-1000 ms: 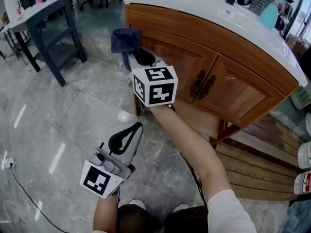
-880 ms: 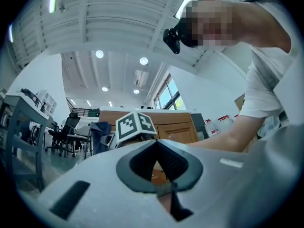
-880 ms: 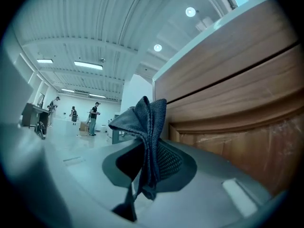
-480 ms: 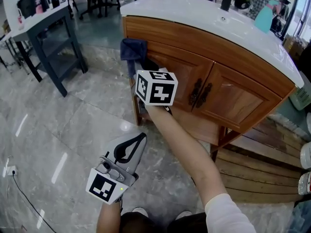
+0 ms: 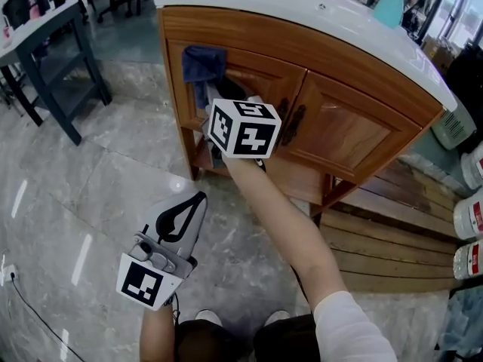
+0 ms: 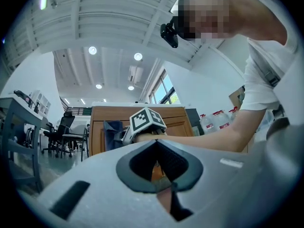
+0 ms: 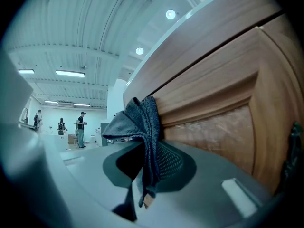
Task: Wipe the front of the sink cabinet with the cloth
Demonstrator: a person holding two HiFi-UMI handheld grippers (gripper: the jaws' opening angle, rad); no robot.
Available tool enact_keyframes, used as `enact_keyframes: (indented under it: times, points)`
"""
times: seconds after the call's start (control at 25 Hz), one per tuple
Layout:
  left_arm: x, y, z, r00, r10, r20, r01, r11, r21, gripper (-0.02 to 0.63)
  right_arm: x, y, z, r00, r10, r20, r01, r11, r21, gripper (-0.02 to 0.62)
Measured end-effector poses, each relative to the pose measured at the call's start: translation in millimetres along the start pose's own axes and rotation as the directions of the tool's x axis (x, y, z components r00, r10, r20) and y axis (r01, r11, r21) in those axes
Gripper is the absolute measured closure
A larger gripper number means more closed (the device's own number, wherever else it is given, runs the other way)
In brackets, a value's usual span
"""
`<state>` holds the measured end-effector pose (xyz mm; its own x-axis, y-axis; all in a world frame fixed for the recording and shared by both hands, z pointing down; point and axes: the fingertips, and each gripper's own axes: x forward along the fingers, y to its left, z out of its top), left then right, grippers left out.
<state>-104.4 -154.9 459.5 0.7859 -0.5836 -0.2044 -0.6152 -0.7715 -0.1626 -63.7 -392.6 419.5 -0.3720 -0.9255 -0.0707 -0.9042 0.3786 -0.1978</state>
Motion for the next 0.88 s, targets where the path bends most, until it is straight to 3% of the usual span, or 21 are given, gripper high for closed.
enact_keyframes:
  times: [0.2, 0.44, 0.72, 0.88]
  points:
    - [-1, -1, -3, 1.000, -0.004, -0.007, 0.004, 1.000, -0.012, 0.601, -28, -24, 1, 0.999, -0.032, 0.029, 0.031, 0.999, 0.013, 0.531]
    - [-1, -3, 2, 1.000, -0.013, 0.013, 0.013, 1.000, -0.017, 0.601, -52, -42, 6, 0.995, -0.085, 0.058, 0.089, 0.993, -0.079, 0.531]
    - [0, -8, 2, 0.999, -0.023, 0.029, 0.024, 0.999, -0.032, 0.601, -82, -60, 14, 0.989, -0.117, 0.093, 0.117, 0.993, 0.011, 0.531]
    - [0, -10, 2, 0.999, -0.022, 0.033, 0.023, 0.999, -0.033, 0.603, -103, -71, 26, 0.980, -0.147, 0.137, 0.156, 0.986, -0.055, 0.531]
